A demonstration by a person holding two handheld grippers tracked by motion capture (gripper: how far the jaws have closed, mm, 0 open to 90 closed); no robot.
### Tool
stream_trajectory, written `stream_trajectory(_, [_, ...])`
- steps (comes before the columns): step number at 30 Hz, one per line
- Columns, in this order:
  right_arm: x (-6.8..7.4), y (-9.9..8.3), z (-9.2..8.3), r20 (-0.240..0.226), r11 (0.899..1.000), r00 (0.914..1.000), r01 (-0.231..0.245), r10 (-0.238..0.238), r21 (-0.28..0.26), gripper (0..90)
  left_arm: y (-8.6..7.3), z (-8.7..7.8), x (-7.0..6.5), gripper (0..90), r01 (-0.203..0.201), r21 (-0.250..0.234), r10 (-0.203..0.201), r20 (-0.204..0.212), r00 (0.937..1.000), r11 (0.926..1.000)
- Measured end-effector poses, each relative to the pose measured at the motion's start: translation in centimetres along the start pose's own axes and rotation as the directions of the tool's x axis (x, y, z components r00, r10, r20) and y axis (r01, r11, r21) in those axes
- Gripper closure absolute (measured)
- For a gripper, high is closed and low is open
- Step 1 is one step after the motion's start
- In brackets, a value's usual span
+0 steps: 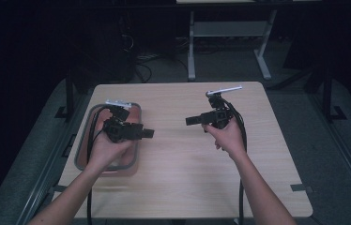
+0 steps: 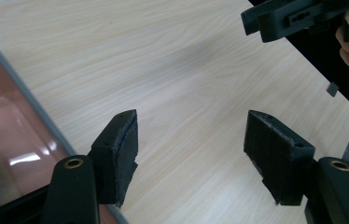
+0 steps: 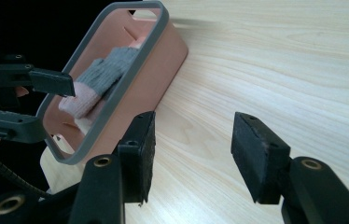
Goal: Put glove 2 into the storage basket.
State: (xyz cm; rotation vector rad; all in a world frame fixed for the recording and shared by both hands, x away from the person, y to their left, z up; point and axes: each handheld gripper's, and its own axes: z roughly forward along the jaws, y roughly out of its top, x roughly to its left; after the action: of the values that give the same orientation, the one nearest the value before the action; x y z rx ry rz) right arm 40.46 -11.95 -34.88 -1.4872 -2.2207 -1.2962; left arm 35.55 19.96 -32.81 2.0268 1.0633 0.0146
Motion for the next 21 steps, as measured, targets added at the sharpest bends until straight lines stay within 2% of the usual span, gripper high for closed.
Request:
stream_trajectory(15, [-2.6,-1.8,-2.0,0.042,1.0,0.9988,-0.024,0.025,-0.015,46.8,0.3,1.7,-2.4,32.0,-0.036,0.008,0.036,0.037,0.9987,0.9993])
stream_trajectory(21, [-3.8,-2.7,-2.8,0.063,0.999,0.9973,-0.039,0.039,-0.003,45.2,0.2,2.6,-3.5,28.8,-0.054,0.014,0.053,0.04,0.9978,0.9984])
